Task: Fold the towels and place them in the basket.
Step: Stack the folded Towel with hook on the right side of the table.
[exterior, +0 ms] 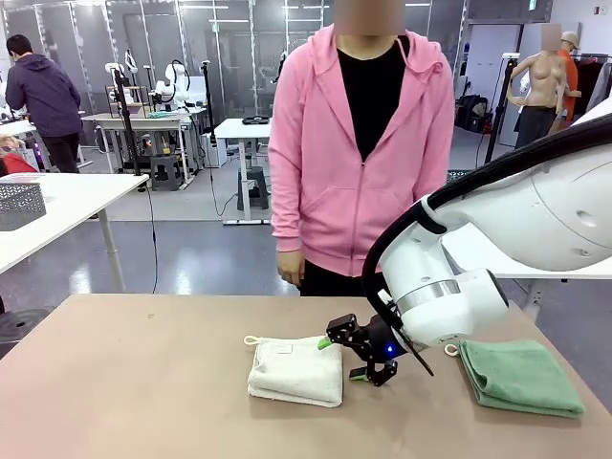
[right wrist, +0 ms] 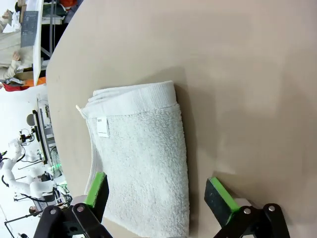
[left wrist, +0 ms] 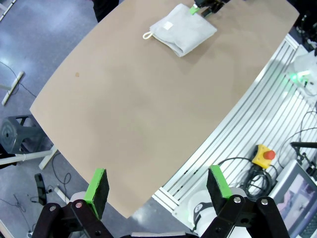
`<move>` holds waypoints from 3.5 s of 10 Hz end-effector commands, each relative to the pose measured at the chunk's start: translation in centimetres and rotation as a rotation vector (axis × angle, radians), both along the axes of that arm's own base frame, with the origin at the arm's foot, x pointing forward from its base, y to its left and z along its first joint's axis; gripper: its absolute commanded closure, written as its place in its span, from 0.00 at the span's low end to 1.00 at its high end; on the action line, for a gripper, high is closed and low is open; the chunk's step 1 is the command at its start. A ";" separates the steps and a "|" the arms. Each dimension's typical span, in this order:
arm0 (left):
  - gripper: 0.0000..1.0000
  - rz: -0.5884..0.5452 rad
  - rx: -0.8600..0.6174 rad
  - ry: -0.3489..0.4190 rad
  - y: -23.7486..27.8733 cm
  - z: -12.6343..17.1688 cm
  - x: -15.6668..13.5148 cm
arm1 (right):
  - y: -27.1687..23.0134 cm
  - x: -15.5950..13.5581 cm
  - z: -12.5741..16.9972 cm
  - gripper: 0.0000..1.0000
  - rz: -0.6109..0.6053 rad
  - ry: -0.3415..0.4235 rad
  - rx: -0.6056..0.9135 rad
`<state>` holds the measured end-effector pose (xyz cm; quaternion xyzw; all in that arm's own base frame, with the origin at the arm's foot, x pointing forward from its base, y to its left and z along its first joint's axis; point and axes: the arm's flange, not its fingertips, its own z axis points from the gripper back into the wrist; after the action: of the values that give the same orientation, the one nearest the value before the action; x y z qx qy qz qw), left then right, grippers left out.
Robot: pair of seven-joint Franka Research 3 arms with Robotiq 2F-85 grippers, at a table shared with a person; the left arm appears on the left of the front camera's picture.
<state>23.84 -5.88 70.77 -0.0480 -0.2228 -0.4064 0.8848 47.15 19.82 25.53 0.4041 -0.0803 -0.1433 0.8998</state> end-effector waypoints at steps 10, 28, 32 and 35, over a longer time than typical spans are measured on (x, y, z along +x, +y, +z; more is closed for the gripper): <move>0.00 0.001 0.006 -0.006 0.1 -0.1 -0.1 | 3.7 0.2 -0.2 0.96 0.025 -0.032 -0.028; 0.00 0.001 0.006 -0.006 0.1 -0.1 -0.1 | -3.6 -0.7 11.9 0.94 0.246 -0.226 -0.277; 0.00 0.001 0.006 -0.006 0.1 -0.1 -0.1 | -10.7 -1.9 17.2 0.94 0.347 -0.325 -0.367; 0.00 0.001 0.006 -0.006 0.1 -0.1 -0.1 | -16.8 -2.6 20.3 0.94 0.411 -0.364 -0.417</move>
<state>23.84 -5.87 70.75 -0.0481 -0.2228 -0.4064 0.8848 45.05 4.79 45.46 0.2435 -0.1879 0.1080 0.9454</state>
